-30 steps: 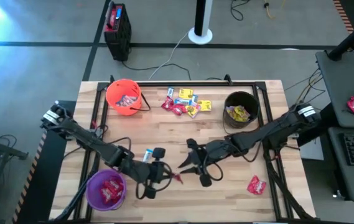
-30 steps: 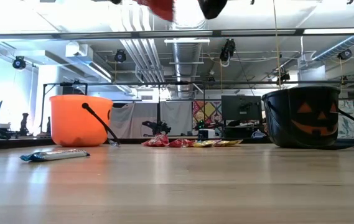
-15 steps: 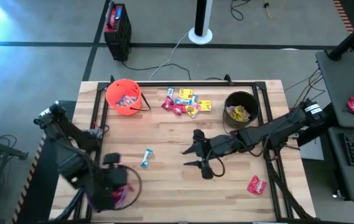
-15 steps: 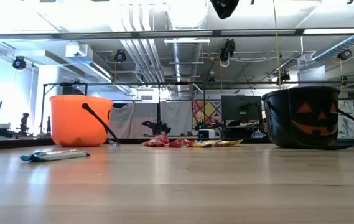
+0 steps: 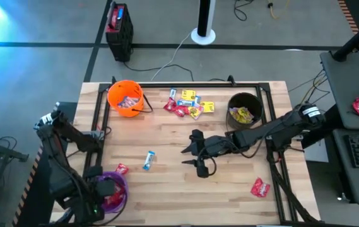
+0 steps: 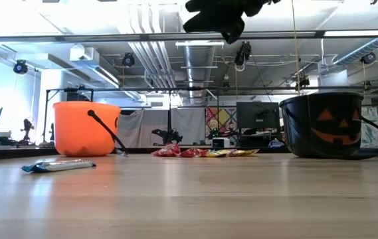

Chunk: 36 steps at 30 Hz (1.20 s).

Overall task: Sort candy by brand, put in halloween buckets
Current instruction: Put the red candy into the purple bucket

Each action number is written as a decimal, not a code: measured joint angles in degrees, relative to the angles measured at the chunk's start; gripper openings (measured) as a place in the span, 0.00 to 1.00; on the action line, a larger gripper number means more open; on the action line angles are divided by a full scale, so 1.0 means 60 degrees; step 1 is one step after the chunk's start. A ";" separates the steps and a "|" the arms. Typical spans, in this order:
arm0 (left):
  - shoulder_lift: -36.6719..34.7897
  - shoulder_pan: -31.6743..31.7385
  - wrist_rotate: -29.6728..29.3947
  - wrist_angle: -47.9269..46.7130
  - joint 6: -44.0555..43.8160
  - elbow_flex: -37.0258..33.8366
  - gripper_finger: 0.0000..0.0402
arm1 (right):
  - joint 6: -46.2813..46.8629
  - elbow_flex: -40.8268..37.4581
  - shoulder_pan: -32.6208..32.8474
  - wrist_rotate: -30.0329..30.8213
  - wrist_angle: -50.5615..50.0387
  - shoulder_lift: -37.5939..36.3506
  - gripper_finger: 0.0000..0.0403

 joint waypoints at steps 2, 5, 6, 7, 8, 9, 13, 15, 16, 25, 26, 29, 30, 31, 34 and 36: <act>0.0187 0.0004 0.0008 -0.0157 -0.0117 -0.0005 0.07 | 0.0004 0.0002 -0.0013 0.0004 0.0043 -0.0009 0.47; 0.0396 0.0015 0.0224 -0.0341 -0.0200 -0.0005 0.13 | 0.0011 0.0002 -0.0004 -0.0002 0.0034 -0.0013 0.47; 0.0452 0.0011 0.0264 -0.0428 -0.0257 -0.0005 0.15 | 0.0011 0.0002 -0.0004 -0.0002 0.0030 -0.0015 0.47; 0.0509 0.0004 0.0287 -0.0534 -0.0337 -0.0005 0.18 | 0.0011 0.0002 -0.0004 -0.0002 0.0034 -0.0015 0.47; 0.0564 0.0004 0.0409 -0.0560 -0.0420 -0.0009 0.20 | 0.0010 0.0002 -0.0004 -0.0002 0.0030 -0.0022 0.47; 0.0604 0.0007 0.0517 -0.0547 -0.0504 -0.0009 0.23 | 0.0008 0.0002 -0.0004 -0.0002 0.0018 -0.0022 0.47; 0.0682 0.0015 0.0760 -0.0560 -0.0613 0.0028 0.33 | 0.0004 0.0002 -0.0007 -0.0002 -0.0031 -0.0018 0.47; 0.0682 0.0032 0.0658 -0.0554 -0.0575 0.0149 0.37 | 0.0000 0.0002 -0.0004 -0.0002 -0.0059 -0.0018 0.47; 0.0682 0.0076 0.0573 -0.0559 -0.0576 0.0251 0.38 | -0.0002 0.0002 -0.0005 -0.0002 -0.0138 -0.0018 0.47; 0.0671 0.1545 -0.1751 -0.0700 0.0415 0.1614 0.39 | -0.0011 0.0002 -0.0004 -0.0002 -0.1570 -0.0073 0.47; 0.0667 0.1905 -0.1855 -0.0697 0.0577 0.1679 0.38 | -0.0011 0.0002 -0.0004 -0.0002 -0.1637 -0.0076 0.46; 0.0667 0.3105 -0.1862 -0.0711 0.1271 0.1705 0.37 | -0.0116 0.0002 -0.0004 -0.0008 -0.1822 -0.0079 0.46; 0.0669 0.3486 -0.1855 -0.0697 0.1598 0.1661 0.37 | -0.0192 0.0002 -0.0004 -0.0030 -0.1940 -0.0087 0.46; 0.0669 0.3839 -0.1858 -0.0707 0.1908 0.1597 0.37 | -0.0268 0.0002 -0.0004 -0.0062 -0.2121 -0.0124 0.46; 0.0667 0.4781 -0.1834 -0.0672 0.2174 0.1420 0.37 | -0.0314 -0.0076 0.0000 -0.0075 -0.2582 -0.0357 0.46; 0.0667 0.5255 -0.1814 -0.0560 0.2060 0.1294 0.37 | -0.0330 -0.0224 0.0000 -0.0075 -0.2679 -0.0619 0.46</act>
